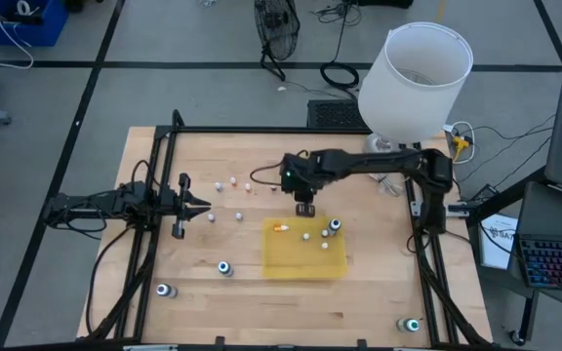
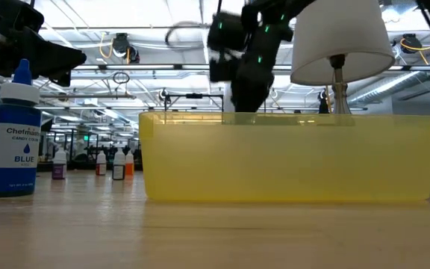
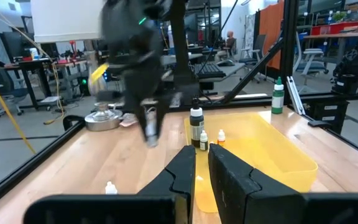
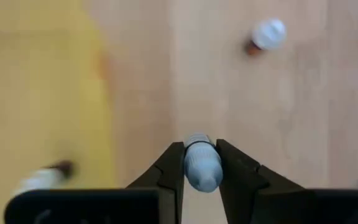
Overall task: Pick & Place food coloring
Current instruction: Put the small black food coloring bottle into the yellow bin
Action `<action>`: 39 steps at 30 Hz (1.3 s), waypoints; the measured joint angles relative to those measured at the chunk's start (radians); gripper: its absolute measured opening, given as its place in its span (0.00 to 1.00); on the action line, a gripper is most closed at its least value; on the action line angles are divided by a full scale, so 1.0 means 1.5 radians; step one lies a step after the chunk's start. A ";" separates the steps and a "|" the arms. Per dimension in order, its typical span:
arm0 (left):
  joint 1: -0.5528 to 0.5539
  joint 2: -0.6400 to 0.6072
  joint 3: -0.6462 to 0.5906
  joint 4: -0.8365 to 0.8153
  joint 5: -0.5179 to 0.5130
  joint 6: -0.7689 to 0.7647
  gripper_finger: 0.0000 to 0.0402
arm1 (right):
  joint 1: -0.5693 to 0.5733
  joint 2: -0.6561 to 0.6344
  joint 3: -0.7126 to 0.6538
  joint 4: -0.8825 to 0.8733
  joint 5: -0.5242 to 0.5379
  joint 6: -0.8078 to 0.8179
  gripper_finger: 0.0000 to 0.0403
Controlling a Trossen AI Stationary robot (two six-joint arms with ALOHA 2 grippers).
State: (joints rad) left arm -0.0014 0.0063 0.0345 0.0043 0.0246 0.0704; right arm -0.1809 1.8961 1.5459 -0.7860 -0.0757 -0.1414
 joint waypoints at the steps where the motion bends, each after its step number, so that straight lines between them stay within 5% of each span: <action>1: 0.000 0.000 0.000 0.000 0.000 0.000 0.13 | 0.015 -0.010 0.000 -0.008 0.001 0.010 0.15; 16: 0.000 0.000 0.000 0.000 0.000 0.000 0.13 | 0.231 -0.051 0.000 -0.095 0.108 0.143 0.15; 39: 0.000 0.000 0.000 0.000 0.000 0.000 0.13 | 0.169 -0.051 -0.176 0.041 0.071 0.162 0.15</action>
State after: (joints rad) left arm -0.0017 0.0063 0.0345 0.0036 0.0246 0.0704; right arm 0.0724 1.8194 1.2812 -0.7243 0.0307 0.1023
